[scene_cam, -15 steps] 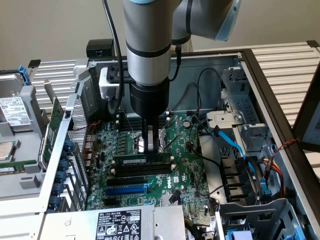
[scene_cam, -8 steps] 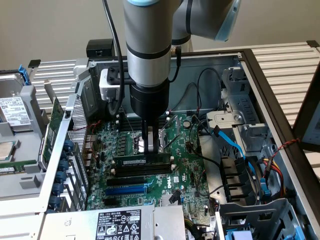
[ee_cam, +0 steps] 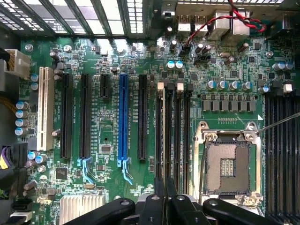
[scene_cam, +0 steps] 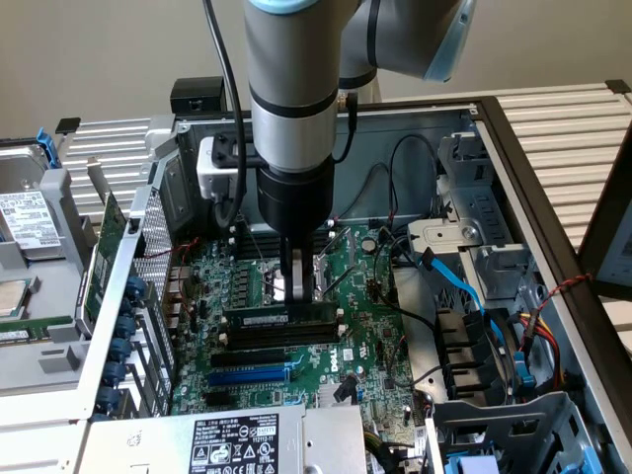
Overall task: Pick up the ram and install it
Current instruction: 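Insert the ram into the slot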
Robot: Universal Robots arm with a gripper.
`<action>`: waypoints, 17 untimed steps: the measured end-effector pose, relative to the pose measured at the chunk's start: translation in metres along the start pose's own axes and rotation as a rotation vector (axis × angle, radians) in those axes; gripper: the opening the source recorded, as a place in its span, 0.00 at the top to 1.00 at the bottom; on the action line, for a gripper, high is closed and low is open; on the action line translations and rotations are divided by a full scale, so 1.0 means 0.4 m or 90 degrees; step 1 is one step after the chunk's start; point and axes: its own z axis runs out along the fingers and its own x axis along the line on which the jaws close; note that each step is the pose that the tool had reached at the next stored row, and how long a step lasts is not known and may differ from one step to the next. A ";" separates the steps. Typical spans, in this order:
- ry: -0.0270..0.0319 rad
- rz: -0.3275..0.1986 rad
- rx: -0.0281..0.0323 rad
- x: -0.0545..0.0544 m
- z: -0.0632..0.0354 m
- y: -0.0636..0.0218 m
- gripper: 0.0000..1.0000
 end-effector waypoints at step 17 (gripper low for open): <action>0.0049 0.000 0.0002 0.001 0.009 0.000 0.88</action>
